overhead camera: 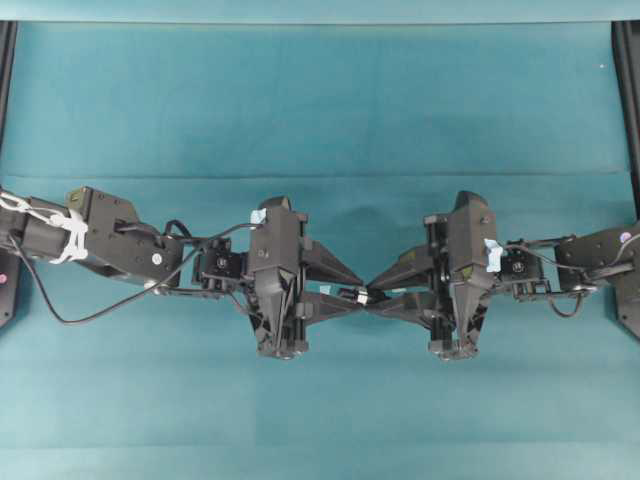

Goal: Insert the washer onto the shaft with both hands.
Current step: 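Push the washer down over the shaft onto the hex collar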

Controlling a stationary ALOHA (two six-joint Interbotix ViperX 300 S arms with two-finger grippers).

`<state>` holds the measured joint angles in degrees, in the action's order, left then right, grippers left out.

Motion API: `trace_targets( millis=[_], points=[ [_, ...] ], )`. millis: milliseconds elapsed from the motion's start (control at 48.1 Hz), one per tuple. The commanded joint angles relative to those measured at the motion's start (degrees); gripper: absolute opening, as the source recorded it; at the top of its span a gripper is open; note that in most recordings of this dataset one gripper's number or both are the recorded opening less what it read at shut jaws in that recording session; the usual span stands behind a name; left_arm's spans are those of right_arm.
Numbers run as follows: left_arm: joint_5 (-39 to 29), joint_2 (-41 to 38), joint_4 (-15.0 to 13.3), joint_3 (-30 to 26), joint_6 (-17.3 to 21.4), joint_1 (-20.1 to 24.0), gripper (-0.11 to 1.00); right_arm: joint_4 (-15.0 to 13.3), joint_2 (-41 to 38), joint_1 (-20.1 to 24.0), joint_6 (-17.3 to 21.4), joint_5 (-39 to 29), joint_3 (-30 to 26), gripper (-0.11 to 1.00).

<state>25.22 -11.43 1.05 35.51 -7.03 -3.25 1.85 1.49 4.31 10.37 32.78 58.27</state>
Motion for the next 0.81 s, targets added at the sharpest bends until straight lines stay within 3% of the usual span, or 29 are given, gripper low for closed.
trace_targets(
  millis=[0,789],
  points=[
    [-0.4,0.2,0.1,-0.9,0.0,-0.4,0.38,0.2,0.4,0.2,0.5,0.9,-0.9,0.00],
    [-1.5,-0.4,0.1,-4.0,0.0,0.4,0.38,0.2,0.4,0.2,0.4,1.0,-0.7,0.00]
  ],
)
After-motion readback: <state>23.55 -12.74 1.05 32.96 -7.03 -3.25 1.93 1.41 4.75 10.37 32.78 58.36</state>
